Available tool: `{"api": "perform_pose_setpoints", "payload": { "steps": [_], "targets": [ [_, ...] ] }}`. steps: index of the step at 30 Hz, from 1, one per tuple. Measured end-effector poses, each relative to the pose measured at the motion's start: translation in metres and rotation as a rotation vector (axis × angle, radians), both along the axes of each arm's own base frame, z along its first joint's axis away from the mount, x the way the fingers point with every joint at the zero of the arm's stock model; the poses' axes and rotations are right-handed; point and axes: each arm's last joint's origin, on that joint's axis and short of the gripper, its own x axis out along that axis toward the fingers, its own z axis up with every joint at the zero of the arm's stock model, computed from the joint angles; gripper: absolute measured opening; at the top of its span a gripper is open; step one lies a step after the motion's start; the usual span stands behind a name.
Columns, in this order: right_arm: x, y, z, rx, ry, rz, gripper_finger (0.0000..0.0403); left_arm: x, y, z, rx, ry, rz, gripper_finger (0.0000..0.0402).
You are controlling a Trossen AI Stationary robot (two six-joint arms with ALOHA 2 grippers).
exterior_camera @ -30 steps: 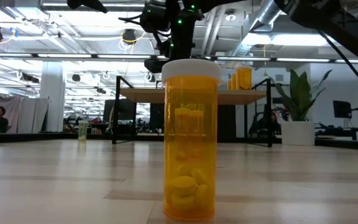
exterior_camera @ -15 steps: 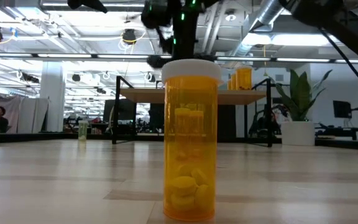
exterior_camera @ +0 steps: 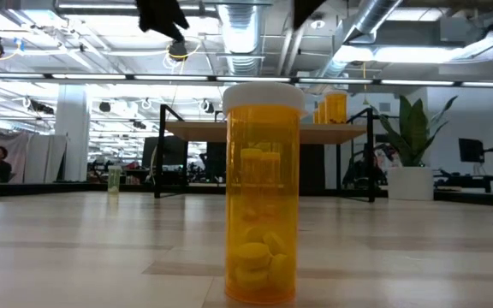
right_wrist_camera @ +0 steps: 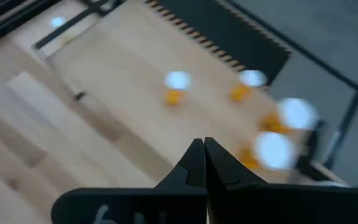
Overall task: Pick and place medicine bottles onto shelf by color
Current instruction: Put the top small orange pill bottle on the shelf aligned with the other small orange pill bottle
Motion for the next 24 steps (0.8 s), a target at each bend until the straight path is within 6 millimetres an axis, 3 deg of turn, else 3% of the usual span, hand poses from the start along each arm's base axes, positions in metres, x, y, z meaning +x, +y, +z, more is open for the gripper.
{"api": "perform_pose_setpoints", "payload": {
  "steps": [3, 8, 14, 16, 20, 24],
  "targets": [
    [-0.027, -0.001, 0.016, -0.035, -0.017, -0.064, 0.0003, 0.015, 0.011, -0.007, 0.03, -0.003, -0.077, 0.0239],
    [-0.063, 0.006, 0.023, -0.043, -0.051, -0.095, 0.0003, 0.027, 0.026, -0.02, 0.069, -0.108, -0.256, 0.0196],
    [-0.106, 0.012, 0.001, -0.025, -0.06, -0.165, 0.0002, 0.034, 0.049, -0.07, 0.197, -0.135, -0.261, 0.0114],
    [-0.118, 0.011, -0.006, -0.015, -0.09, -0.183, 0.0002, 0.042, 0.056, -0.087, 0.302, -0.109, -0.265, 0.0081],
    [-0.133, 0.008, -0.02, 0.031, -0.147, -0.184, 0.0002, 0.06, 0.069, -0.11, 0.326, -0.111, -0.269, 0.0015],
    [-0.146, 0.006, -0.025, 0.055, -0.166, -0.192, 0.0002, 0.08, 0.084, -0.135, 0.253, -0.094, -0.253, 0.0002]
  ]
}}
